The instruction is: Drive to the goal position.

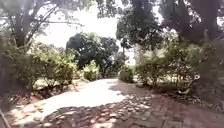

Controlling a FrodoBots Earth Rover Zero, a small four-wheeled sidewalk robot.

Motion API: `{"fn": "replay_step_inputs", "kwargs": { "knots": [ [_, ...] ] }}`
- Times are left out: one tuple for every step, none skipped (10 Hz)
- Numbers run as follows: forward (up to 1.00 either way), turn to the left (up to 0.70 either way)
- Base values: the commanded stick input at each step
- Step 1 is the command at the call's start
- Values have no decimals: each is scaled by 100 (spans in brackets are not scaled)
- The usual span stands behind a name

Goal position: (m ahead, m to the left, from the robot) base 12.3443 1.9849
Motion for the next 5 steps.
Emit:
{"fn": "replay_step_inputs", "kwargs": {
  "knots": [
    [70,0],
    [70,0],
    [70,0],
    [70,0],
    [70,0]
  ]
}}
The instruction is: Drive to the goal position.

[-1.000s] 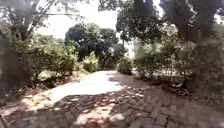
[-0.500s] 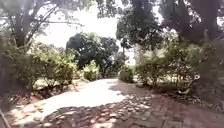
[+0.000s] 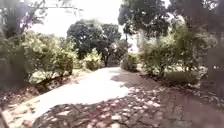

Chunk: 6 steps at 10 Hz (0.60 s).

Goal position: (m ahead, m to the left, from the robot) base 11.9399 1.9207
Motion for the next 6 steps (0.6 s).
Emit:
{"fn": "replay_step_inputs", "kwargs": {
  "knots": [
    [70,0],
    [70,0],
    [70,0],
    [70,0],
    [70,0],
    [70,0]
  ]
}}
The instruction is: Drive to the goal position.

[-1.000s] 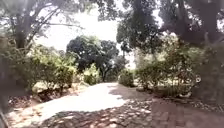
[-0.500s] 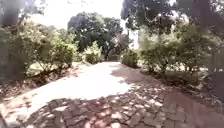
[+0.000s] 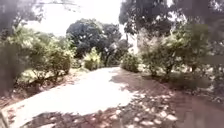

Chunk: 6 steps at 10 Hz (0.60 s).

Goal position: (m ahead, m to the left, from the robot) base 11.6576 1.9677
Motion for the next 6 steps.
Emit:
{"fn": "replay_step_inputs", "kwargs": {
  "knots": [
    [70,0],
    [70,0],
    [70,0],
    [70,0],
    [70,0],
    [70,0]
  ]
}}
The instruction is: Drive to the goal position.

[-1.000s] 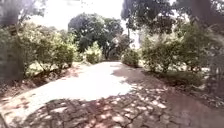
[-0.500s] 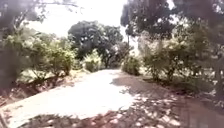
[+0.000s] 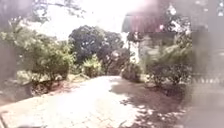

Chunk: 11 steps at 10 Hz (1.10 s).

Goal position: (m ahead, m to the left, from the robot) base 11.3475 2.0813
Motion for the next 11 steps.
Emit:
{"fn": "replay_step_inputs", "kwargs": {
  "knots": [
    [70,0],
    [70,0],
    [70,0],
    [70,0],
    [70,0],
    [70,0],
    [70,0],
    [70,0],
    [70,0],
    [70,0],
    [70,0]
  ]
}}
